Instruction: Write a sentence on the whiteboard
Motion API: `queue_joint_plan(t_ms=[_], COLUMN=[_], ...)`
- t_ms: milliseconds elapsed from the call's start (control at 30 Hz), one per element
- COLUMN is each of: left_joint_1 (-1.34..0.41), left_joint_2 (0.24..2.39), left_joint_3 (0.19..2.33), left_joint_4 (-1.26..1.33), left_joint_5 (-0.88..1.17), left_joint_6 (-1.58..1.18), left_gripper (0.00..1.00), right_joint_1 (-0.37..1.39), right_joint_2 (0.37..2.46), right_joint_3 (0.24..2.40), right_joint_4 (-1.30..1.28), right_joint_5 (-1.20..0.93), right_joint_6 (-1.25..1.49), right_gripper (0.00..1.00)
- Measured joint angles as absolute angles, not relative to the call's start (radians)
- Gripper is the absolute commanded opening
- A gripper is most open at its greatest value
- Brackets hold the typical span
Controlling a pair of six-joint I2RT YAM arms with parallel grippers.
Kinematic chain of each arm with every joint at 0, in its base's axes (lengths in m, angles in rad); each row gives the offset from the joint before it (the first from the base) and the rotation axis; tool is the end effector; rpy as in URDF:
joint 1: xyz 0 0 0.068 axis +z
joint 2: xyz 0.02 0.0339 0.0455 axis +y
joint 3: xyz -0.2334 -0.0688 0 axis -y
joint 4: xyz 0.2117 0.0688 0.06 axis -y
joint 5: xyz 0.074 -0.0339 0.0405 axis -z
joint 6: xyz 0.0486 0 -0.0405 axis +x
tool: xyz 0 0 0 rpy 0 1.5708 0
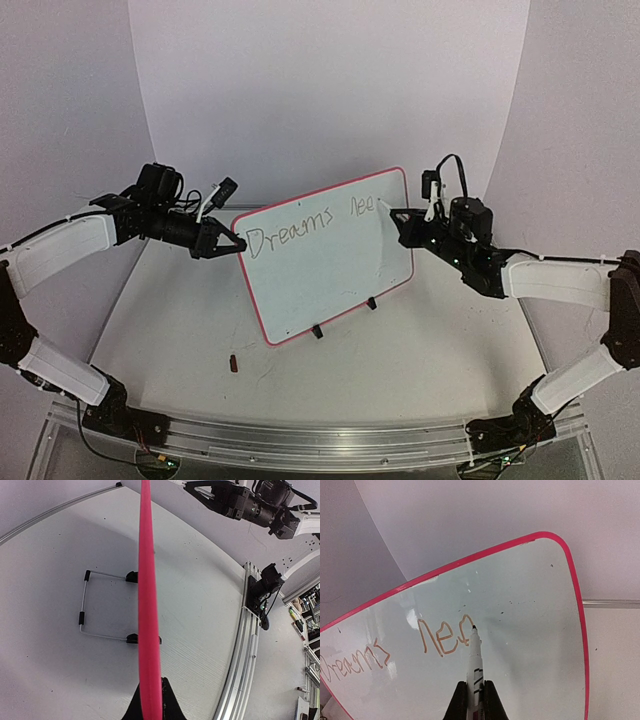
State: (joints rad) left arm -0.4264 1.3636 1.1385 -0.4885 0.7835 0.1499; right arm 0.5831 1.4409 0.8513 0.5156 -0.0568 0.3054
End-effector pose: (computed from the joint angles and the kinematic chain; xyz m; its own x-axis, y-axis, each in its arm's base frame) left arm 0.2350 -0.1444 0.2822 -0.4730 0.3311 -0.8165 0.8591 0.3791 -0.3439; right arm 0.2667 0.1792 0.2680 -0.2384 0.2024 -0.9499 -0.5508 0.7774 0.3039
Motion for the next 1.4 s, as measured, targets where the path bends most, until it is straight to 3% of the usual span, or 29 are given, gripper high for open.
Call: queue_joint_plan(t_ms=[1400], left_joint_1=[-0.427], left_joint_2=[1.364], left_joint_3=[1.139], left_joint_4=[-0.488], left_joint_5=[0.784], left_joint_6=[0.153], left_gripper=[0.00], right_joint_1=[0.555], right_joint_2=[1.516], right_joint_3=[0.915], right_joint_4=[0.491], right_joint_5=[-0.099], right_joint_6=[0.213], right_gripper=[0.00])
